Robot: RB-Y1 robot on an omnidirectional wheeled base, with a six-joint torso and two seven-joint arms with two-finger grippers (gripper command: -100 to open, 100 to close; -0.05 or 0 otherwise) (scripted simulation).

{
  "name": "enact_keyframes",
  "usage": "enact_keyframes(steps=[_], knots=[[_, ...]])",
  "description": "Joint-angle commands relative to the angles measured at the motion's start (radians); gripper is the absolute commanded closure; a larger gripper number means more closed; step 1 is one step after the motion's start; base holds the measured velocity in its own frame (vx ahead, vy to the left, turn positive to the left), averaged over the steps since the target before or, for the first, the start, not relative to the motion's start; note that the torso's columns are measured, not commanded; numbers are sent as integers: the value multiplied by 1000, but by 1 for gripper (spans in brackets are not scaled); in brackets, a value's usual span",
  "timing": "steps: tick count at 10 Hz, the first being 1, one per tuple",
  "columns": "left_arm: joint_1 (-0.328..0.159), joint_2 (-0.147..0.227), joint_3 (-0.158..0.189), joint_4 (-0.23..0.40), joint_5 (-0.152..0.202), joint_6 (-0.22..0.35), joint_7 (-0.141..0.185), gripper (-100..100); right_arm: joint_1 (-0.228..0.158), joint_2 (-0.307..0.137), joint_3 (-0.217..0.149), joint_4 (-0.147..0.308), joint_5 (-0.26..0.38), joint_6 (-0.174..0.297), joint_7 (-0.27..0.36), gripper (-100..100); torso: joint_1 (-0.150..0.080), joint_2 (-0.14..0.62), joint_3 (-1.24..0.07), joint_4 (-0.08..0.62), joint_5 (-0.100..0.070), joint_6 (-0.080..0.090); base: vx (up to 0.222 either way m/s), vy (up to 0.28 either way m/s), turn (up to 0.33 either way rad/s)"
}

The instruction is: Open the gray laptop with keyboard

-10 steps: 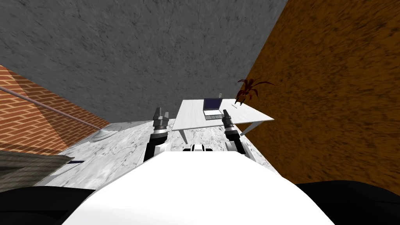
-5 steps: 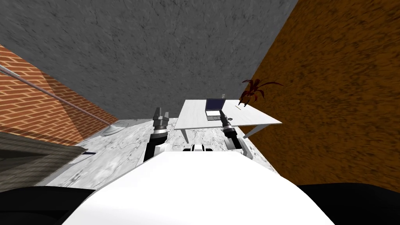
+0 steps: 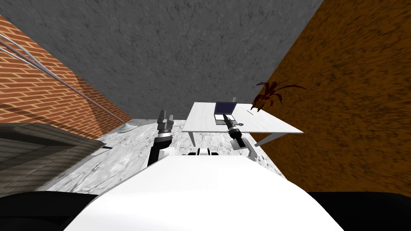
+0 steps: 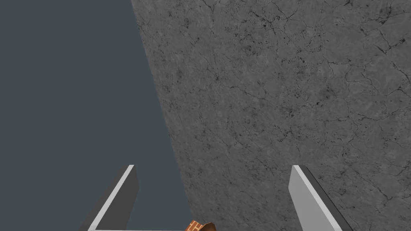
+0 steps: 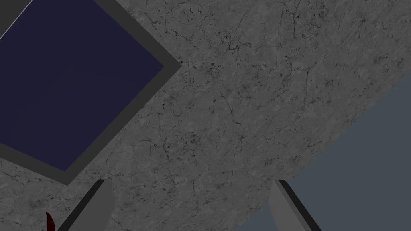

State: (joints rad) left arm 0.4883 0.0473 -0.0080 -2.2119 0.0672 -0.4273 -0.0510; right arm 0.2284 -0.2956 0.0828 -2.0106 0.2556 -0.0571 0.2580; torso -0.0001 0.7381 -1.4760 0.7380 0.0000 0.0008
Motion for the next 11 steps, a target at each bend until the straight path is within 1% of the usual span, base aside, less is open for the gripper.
enact_keyframes(steps=[1, 2, 3, 4, 5, 6, 7, 8, 9, 10, 11], knots=[[0, 0, 0, 0, 0, 0, 0, 0, -30, -18, 6, 28, 21, 36, 62, -100, 0, 0, 0, 0, 0, -1, 5, -4, 78], [0, 0, 0, 0, 0, 0, 0, 0, -59, -36, 10, 55, 37, 68, 102, -100, 0, 0, 0, 0, 0, 0, 4, -3, 157], [0, 0, 0, 0, 0, 0, 0, 0, -59, -36, 10, 55, 37, 68, 107, -100, 0, 0, 0, 0, 0, -1, 4, -5, 85], [0, 0, 0, 0, 0, 0, 0, 0, -89, -55, 13, 83, 54, 102, 147, -100, 0, 0, 0, 0, 0, 0, 4, -3, 136], [0, 0, 0, 0, 0, 0, 0, 0, -89, -55, 13, 83, 54, 102, 152, -100, 0, 0, 0, 0, 0, -1, 5, -4, 87], [0, 0, 0, 0, 0, 0, 0, 0, -119, -75, 17, 113, 71, 135, 190, -100, 0, 0, 0, 0, 0, 0, 5, -3, 128], [0, 0, 0, 0, 0, 0, 0, 0, -119, -75, 17, 113, 71, 135, 198, -100, 0, 0, 0, 0, 0, -1, 4, -4, 116], [0, 0, 0, 0, 0, 0, 0, 0, -150, -94, 21, 143, 88, 169, 236, -100, 0, 0, 0, 0, 0, -1, 5, -4, 173], [0, 0, 0, 0, 0, 0, 0, 0, -150, -94, 21, 143, 88, 169, 244, -100, 0, 0, 0, 0, 0, -1, 5, -6, 84], [0, 0, 0, 0, 0, 0, 0, 0, -181, -114, 24, 173, 105, 203, 282, -100, 0, 0, 0, 0, 0, 0, 4, -4, 129], [0, 0, 0, 0, 0, 0, 0, 0, -181, -114, 24, 173, 105, 203, 290, -100, 0, 0, 0, 0, 0, -1, 4, -4, 104]])
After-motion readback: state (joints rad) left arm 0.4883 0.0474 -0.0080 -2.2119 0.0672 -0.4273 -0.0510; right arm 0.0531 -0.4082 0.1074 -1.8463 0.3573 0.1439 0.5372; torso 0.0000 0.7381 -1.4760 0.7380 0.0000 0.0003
